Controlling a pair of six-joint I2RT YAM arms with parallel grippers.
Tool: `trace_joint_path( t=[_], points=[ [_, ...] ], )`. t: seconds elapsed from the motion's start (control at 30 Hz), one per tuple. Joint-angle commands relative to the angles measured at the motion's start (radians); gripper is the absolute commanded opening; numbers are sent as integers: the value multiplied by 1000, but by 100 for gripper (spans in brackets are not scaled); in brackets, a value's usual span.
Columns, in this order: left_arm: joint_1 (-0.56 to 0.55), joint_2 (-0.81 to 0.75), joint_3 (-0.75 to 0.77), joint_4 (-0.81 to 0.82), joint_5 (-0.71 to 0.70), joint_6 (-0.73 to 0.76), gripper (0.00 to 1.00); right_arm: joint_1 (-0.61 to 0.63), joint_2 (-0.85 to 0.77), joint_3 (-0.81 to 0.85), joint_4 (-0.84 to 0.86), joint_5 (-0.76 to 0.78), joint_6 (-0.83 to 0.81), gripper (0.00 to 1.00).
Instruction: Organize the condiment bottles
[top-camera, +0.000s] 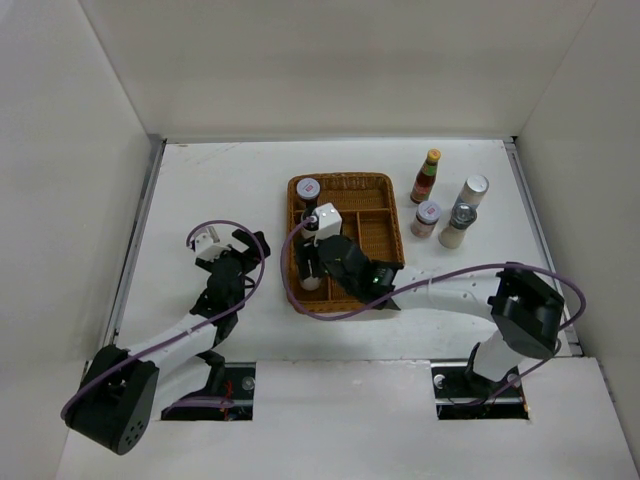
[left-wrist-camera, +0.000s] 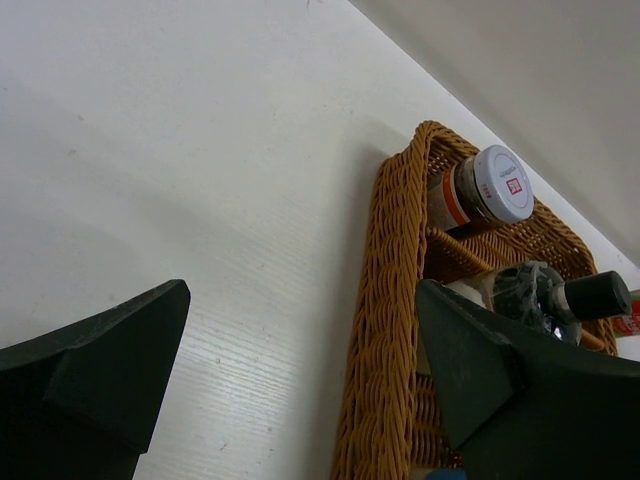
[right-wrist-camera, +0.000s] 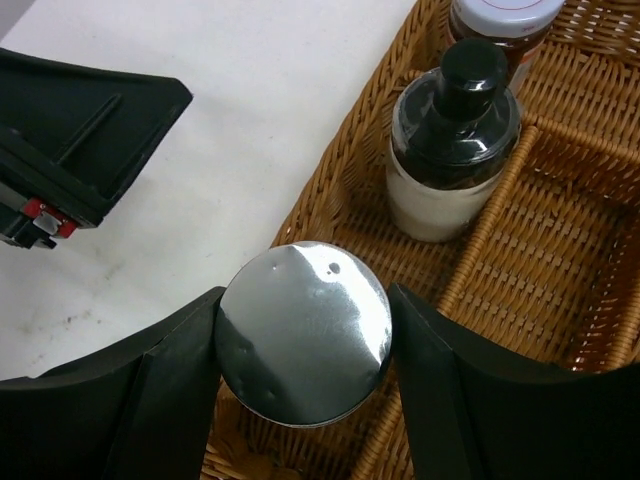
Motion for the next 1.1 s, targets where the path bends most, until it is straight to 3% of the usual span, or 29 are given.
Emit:
trace_joint_path(
  t=[0.0, 0.1, 0.23, 0.37, 0.5, 0.7, 1.07],
  points=[
    [8, -12, 12, 44, 15, -12, 99, 16, -16, 39, 70, 7, 11, 72],
    [8, -6, 14, 40, 18, -12, 99, 13, -103, 22, 64, 14, 4, 87],
    [2, -6, 15, 44, 16, -12, 99, -58, -290, -40, 62, 37, -28, 94],
    [-1, -9, 15, 43, 24, -12, 99, -231, -448, -144, 36, 115, -19, 95],
    [-7, 6, 18, 46, 24, -13, 99, -464, -534, -239, -98, 344, 24, 99],
    [-43, 58, 31, 79, 25, -19, 99, -737, -496, -267, -172, 315, 4, 100],
    [-49, 63, 28, 87, 48, -19, 99, -883, -268, -178, -124, 134, 39, 100]
  ],
)
